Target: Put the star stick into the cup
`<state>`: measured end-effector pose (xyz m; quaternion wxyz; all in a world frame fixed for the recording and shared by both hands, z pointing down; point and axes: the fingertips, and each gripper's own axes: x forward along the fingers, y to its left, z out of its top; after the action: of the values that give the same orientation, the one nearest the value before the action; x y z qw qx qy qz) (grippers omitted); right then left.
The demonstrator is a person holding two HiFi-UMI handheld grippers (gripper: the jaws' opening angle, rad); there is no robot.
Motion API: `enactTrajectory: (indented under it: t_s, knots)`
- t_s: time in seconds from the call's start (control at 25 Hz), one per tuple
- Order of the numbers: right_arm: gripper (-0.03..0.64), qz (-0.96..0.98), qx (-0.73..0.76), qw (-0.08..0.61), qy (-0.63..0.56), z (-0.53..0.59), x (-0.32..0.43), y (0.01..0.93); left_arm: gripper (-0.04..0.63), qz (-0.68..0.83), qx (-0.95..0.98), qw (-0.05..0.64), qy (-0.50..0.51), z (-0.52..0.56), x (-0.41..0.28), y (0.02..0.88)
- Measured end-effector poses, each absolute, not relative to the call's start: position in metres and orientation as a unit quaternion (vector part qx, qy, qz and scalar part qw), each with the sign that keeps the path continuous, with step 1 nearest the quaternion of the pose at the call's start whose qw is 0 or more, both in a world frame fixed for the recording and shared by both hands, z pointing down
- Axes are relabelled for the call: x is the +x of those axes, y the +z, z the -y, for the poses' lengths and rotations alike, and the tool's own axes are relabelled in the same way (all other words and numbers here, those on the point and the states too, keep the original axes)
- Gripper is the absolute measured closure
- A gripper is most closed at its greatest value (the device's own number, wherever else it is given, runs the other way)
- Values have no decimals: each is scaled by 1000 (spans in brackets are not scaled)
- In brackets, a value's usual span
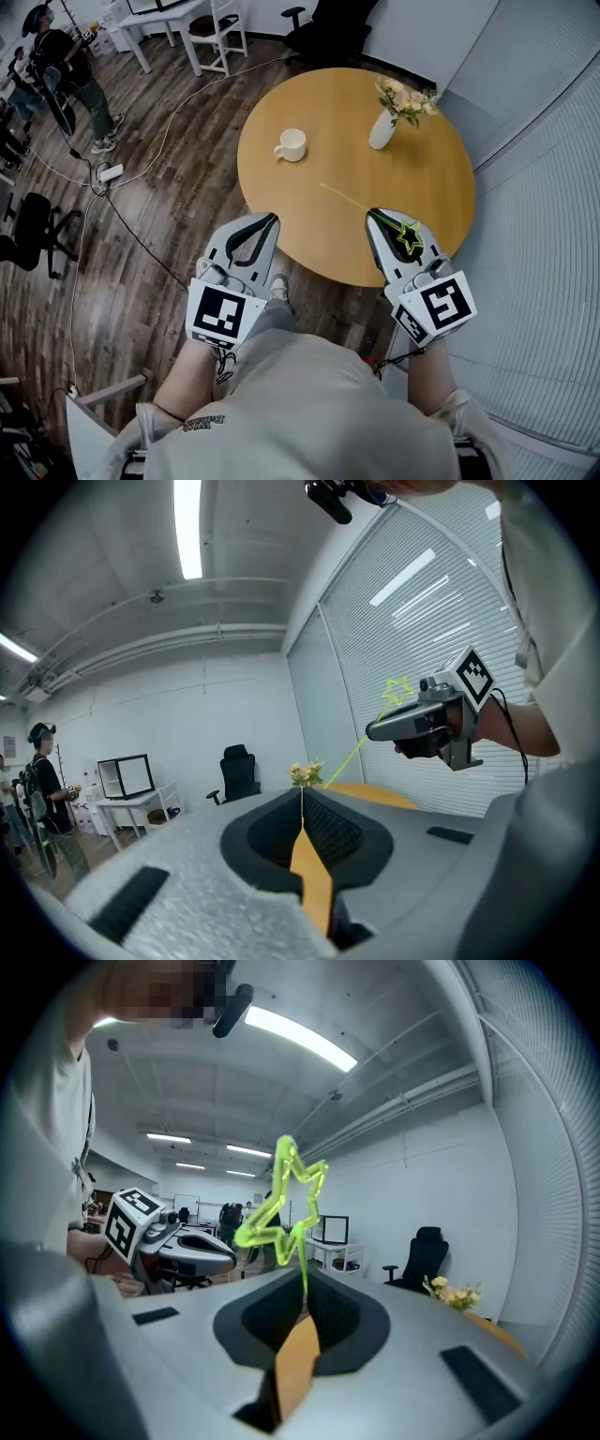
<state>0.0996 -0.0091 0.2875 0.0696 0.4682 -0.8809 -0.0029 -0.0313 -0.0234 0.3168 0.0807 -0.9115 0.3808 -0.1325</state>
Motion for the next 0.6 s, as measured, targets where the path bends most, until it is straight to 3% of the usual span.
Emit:
enactTrajectory:
  t_s: [0.6]
  knots:
    - [581, 859, 502, 97, 6, 138, 64, 293, 572, -344, -926, 69, -141, 155, -67, 323]
